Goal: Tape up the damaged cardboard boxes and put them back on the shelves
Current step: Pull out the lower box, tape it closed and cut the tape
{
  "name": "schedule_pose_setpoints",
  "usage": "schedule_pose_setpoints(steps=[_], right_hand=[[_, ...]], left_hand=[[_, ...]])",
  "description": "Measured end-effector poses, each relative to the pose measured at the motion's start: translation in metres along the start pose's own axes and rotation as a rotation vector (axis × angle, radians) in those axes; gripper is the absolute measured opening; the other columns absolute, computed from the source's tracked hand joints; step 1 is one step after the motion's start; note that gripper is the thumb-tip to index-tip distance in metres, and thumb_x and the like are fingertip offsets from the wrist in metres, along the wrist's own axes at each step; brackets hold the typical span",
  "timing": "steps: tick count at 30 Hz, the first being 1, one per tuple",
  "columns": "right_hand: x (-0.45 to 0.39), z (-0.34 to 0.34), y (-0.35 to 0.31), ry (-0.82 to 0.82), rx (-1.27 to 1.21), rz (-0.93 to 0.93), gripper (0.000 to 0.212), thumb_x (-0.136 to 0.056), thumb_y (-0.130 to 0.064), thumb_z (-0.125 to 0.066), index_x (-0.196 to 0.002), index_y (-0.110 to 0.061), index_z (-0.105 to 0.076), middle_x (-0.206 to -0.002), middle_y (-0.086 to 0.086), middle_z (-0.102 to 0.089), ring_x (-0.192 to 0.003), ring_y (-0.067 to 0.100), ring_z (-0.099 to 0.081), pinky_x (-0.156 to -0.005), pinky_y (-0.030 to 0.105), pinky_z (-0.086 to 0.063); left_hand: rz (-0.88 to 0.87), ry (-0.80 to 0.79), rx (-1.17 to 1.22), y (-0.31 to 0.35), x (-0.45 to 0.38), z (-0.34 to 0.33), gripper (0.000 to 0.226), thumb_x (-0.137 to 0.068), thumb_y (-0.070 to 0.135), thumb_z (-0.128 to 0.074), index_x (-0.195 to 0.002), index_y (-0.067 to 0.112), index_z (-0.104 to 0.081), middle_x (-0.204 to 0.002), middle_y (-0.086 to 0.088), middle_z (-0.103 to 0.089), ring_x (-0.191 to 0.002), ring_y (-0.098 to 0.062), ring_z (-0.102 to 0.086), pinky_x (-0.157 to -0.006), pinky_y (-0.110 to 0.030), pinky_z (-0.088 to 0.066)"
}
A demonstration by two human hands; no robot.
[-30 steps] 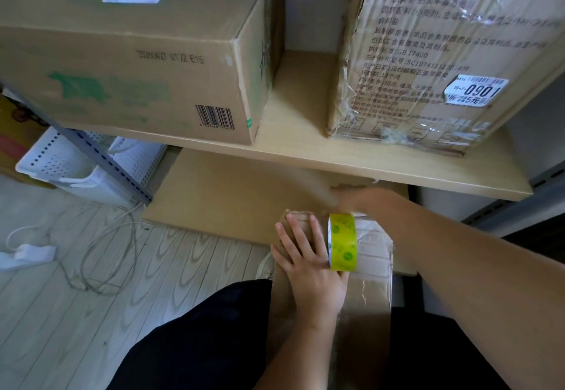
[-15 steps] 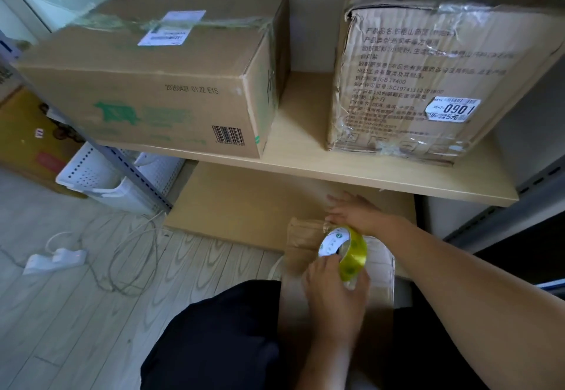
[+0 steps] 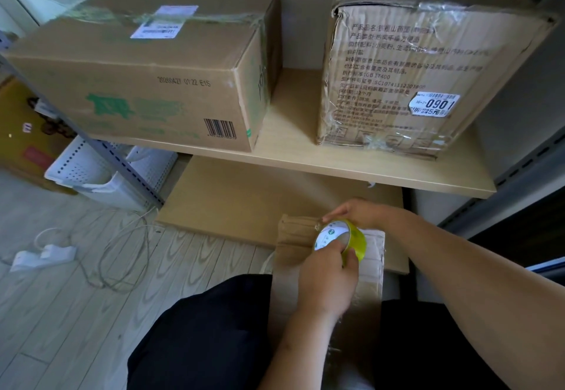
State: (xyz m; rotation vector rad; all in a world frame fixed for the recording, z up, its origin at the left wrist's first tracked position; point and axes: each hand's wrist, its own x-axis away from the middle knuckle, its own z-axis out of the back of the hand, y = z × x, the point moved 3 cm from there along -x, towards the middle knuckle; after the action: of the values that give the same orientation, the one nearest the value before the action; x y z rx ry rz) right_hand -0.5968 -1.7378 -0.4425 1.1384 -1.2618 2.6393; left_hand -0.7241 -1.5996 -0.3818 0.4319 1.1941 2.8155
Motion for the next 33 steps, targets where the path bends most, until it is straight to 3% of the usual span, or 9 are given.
schedule_pose_setpoints(steps=[3, 6, 8, 11, 14, 18, 22, 26, 33], right_hand=[[-0.004, -0.005, 0.011, 0.028, 0.042, 0.043, 0.017, -0.095, -0.023, -0.065, -0.108, -0.025, -0.076, -0.112, -0.005, -0.072, -0.085, -0.007, -0.062, -0.077, 0.008, -0.047], [-0.006, -0.007, 0.01, 0.137, 0.189, 0.056, 0.041, -0.095, -0.051, -0.055, -0.09, -0.015, -0.073, -0.065, -0.011, -0.058, -0.056, 0.001, -0.048, -0.059, 0.022, -0.04], [-0.007, -0.01, 0.007, 0.168, 0.366, 0.077, 0.041, -0.099, -0.052, -0.046, -0.092, -0.02, -0.071, -0.072, -0.011, -0.061, -0.069, 0.007, -0.053, -0.063, 0.025, -0.039], [-0.003, -0.016, 0.0, 0.194, 0.552, 0.065, 0.039, -0.104, -0.046, -0.037, -0.123, -0.028, -0.066, -0.12, -0.006, -0.067, -0.108, 0.016, -0.061, -0.088, 0.029, -0.047], [0.005, -0.022, -0.003, 0.281, 0.506, 0.051, 0.049, -0.101, -0.058, -0.028, -0.117, -0.028, -0.064, -0.118, -0.001, -0.064, -0.113, 0.024, -0.059, -0.086, 0.033, -0.047], [0.009, -0.042, -0.006, 0.325, 0.776, 0.119, 0.071, -0.097, -0.067, -0.018, -0.155, -0.026, -0.025, -0.159, -0.003, -0.03, -0.148, 0.017, -0.022, -0.117, 0.037, -0.018], [0.002, -0.053, -0.004, 0.44, 0.934, 0.067, 0.068, -0.095, -0.067, -0.021, -0.142, -0.019, -0.035, -0.142, 0.005, -0.049, -0.13, 0.026, -0.045, -0.105, 0.04, -0.034], [-0.009, -0.059, 0.0, 0.579, 0.968, 0.044, 0.059, -0.095, -0.066, -0.025, -0.117, -0.017, -0.049, -0.118, 0.008, -0.06, -0.107, 0.031, -0.058, -0.085, 0.041, -0.043], [-0.032, -0.029, -0.002, 0.584, 0.978, 0.119, 0.071, -0.093, -0.069, -0.009, -0.118, -0.021, -0.055, -0.121, 0.008, -0.061, -0.117, 0.031, -0.051, -0.101, 0.045, -0.037]], left_hand=[[0.174, -0.012, 0.308, 0.006, -0.002, 0.006, 0.027, -0.099, 0.032, -0.041, -0.089, 0.018, -0.063, -0.079, 0.004, -0.075, -0.075, -0.017, -0.068, -0.066, -0.038, -0.048], [0.345, -0.02, 0.458, 0.001, 0.011, 0.005, 0.03, -0.099, 0.03, -0.04, -0.088, 0.018, -0.065, -0.071, 0.006, -0.075, -0.071, -0.012, -0.072, -0.069, -0.035, -0.054], [0.41, -0.083, 0.481, -0.009, 0.026, -0.007, 0.031, -0.101, 0.028, -0.039, -0.09, 0.014, -0.064, -0.072, -0.004, -0.076, -0.075, -0.023, -0.074, -0.074, -0.039, -0.058], [0.515, -0.169, 0.563, -0.022, 0.044, -0.024, 0.031, -0.106, 0.026, -0.037, -0.088, 0.013, -0.058, -0.077, -0.019, -0.075, -0.064, -0.028, -0.07, -0.067, -0.038, -0.056], [0.527, -0.162, 0.647, -0.028, 0.042, -0.028, 0.027, -0.106, 0.023, -0.038, -0.09, 0.014, -0.058, -0.072, -0.021, -0.072, -0.059, -0.028, -0.065, -0.06, -0.033, -0.05], [0.484, -0.189, 0.751, -0.029, 0.043, -0.033, 0.037, -0.106, 0.025, -0.036, -0.084, 0.016, -0.063, -0.062, -0.014, -0.071, -0.051, -0.021, -0.065, -0.057, -0.027, -0.051], [0.379, -0.16, 0.705, -0.034, 0.043, -0.04, 0.061, -0.108, 0.03, -0.034, -0.059, 0.018, -0.068, -0.064, -0.02, -0.071, -0.068, -0.028, -0.07, -0.079, -0.038, -0.056], [0.39, -0.15, 0.715, -0.045, 0.045, -0.041, 0.038, -0.106, 0.028, -0.041, -0.082, 0.008, -0.062, -0.061, -0.019, -0.068, -0.056, -0.024, -0.065, -0.067, -0.036, -0.058], [0.367, -0.091, 0.555, -0.052, 0.067, -0.031, 0.047, -0.103, 0.048, -0.042, -0.079, 0.012, -0.06, -0.06, -0.012, -0.068, -0.058, -0.024, -0.066, -0.061, -0.03, -0.05]])
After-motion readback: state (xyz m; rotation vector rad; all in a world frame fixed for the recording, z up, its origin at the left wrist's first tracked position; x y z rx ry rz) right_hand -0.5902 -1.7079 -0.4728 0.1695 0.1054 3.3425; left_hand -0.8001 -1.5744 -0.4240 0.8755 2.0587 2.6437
